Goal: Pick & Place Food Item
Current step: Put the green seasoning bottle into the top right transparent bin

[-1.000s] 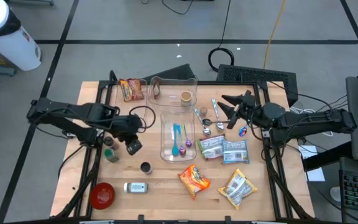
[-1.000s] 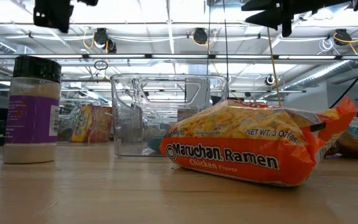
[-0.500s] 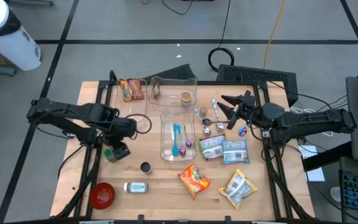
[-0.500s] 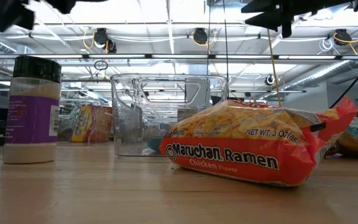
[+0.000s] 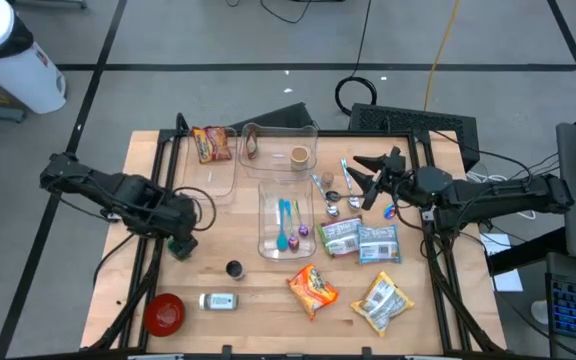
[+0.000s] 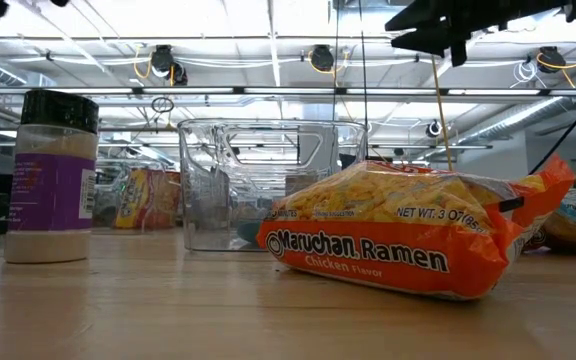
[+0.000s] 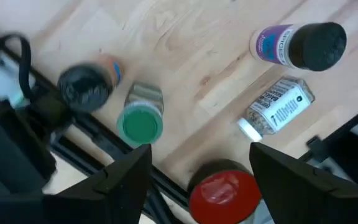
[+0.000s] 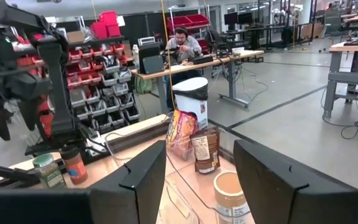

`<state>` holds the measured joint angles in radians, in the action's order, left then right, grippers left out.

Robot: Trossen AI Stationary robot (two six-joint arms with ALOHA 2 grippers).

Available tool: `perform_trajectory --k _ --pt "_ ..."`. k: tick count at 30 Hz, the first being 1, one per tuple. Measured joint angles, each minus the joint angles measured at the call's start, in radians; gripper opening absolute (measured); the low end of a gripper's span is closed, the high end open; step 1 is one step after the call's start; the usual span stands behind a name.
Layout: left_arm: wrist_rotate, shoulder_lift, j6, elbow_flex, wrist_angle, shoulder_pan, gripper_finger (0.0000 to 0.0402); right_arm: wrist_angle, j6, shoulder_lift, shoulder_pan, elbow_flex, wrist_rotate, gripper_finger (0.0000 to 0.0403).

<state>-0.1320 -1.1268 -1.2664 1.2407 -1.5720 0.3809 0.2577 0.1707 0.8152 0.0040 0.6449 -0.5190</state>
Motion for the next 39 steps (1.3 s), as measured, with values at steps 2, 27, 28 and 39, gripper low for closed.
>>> perform_trajectory --k 2,27,28,39 --pt "0.002 0.003 -0.084 0.000 0.001 0.031 0.0287 -0.003 0.000 0.011 0.000 0.000 0.000 0.0180" --pt "0.100 0.004 -0.902 -0.203 0.034 0.289 0.0313 0.056 0.001 0.072 0.001 0.000 0.083 0.0180" --pt "0.100 0.004 -0.910 -0.213 0.038 0.289 0.0313 0.061 0.001 0.072 0.001 0.000 0.083 0.0180" --pt "0.099 0.004 -0.935 -0.350 0.183 0.284 0.0312 0.068 0.001 0.071 0.000 0.000 0.132 0.0180"
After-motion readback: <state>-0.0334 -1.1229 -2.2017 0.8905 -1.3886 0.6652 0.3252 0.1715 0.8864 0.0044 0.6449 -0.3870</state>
